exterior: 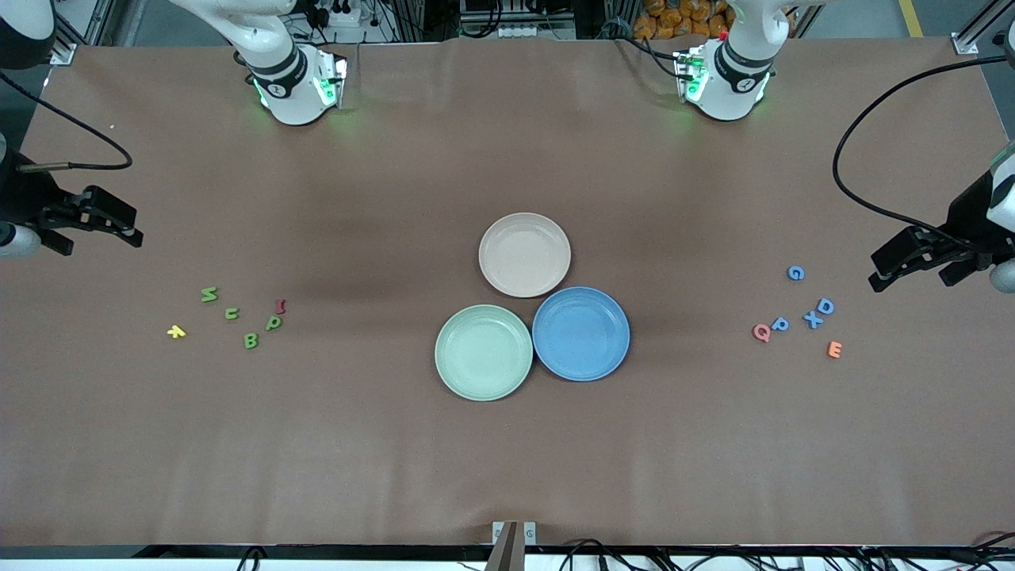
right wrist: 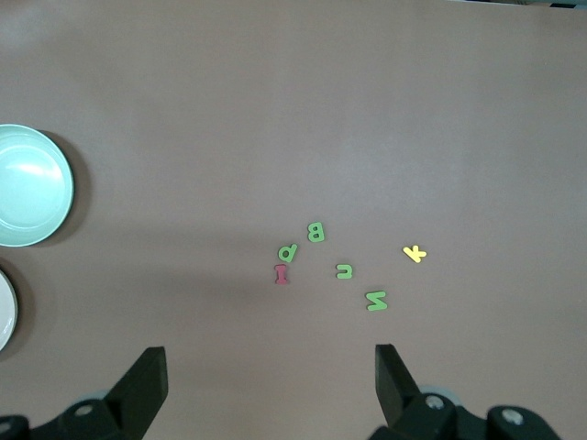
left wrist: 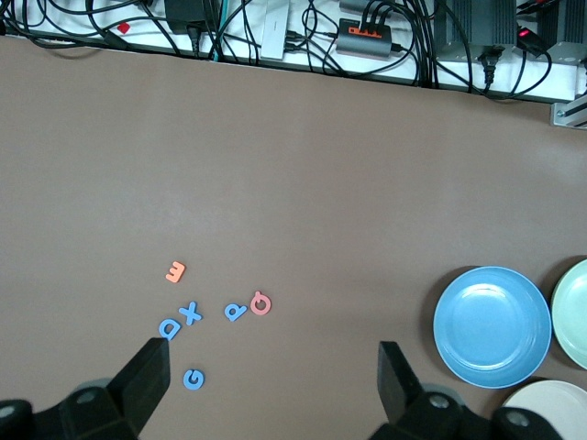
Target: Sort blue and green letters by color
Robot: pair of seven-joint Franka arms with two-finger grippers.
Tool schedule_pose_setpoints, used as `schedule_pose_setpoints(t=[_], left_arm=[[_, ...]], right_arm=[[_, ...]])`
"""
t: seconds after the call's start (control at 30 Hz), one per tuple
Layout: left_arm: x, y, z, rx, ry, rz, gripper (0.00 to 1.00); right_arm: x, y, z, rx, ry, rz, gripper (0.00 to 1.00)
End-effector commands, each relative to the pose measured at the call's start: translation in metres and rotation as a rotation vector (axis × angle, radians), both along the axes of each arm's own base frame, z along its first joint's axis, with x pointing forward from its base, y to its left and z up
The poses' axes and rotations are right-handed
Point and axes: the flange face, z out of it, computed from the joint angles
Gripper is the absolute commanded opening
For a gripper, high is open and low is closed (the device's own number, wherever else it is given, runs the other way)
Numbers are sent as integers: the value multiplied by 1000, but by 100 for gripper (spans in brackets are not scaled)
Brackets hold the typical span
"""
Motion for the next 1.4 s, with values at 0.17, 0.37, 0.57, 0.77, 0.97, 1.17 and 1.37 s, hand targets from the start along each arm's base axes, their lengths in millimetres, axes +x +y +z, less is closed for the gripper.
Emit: schedule_pose_setpoints(t=[0.17, 0.37, 0.57, 0.77, 0.97, 1.17, 1.37], left_arm=[[-6, 1, 6, 27, 2, -4, 100], [-6, 2, 4, 25, 5, 7, 100], [-5, 2, -2, 24, 18, 10, 100], [-4, 12, -24, 27, 50, 24, 100], [-2, 17, -62, 31, 73, 14, 100], [-2, 26, -115, 42, 79, -24, 100], [-2, 41, -157, 105, 100, -60, 100]], right_arm=[[-7, 0, 3, -5, -12, 6, 100], [-7, 0, 2, -5, -11, 6, 100], [-7, 0, 2, -5, -11, 6, 100], [-7, 0, 3, -5, -15, 6, 100], [-6, 1, 3, -5, -17, 7, 100], [-6, 0, 3, -5, -17, 6, 100], [-7, 0, 4, -5, -17, 6, 100]])
